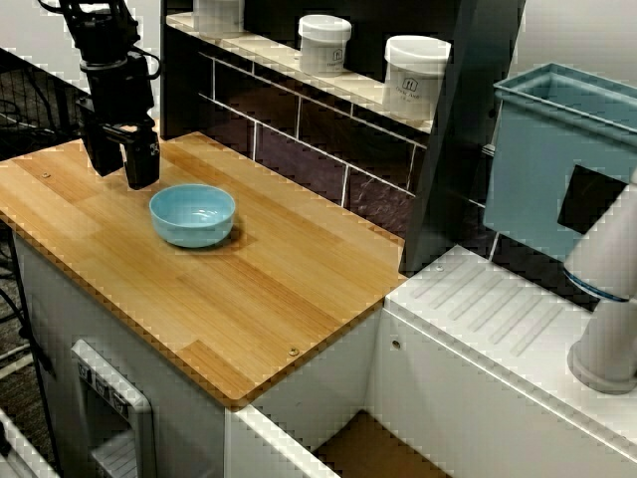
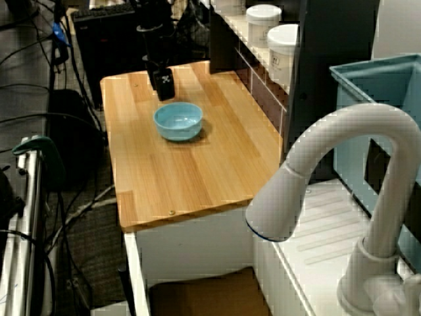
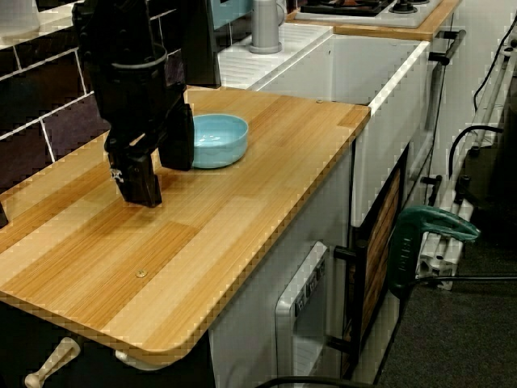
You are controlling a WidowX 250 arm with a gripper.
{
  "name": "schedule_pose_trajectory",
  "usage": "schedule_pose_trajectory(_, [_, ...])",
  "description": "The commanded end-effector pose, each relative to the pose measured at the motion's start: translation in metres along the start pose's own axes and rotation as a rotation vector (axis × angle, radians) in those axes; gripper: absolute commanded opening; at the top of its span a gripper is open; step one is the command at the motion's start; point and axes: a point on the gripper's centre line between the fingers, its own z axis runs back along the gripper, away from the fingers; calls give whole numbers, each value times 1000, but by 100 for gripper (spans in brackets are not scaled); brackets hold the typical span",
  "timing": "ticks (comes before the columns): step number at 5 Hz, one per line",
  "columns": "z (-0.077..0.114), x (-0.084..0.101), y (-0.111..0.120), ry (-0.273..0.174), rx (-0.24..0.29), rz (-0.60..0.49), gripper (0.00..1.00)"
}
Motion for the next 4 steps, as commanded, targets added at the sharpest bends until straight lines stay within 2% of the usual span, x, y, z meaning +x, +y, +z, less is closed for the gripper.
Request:
schedule_pose_trajectory(1, [24, 1, 2, -43, -7, 0, 100])
schedule_pose_trajectory(4, [32, -4, -54, -39, -15, -57, 100])
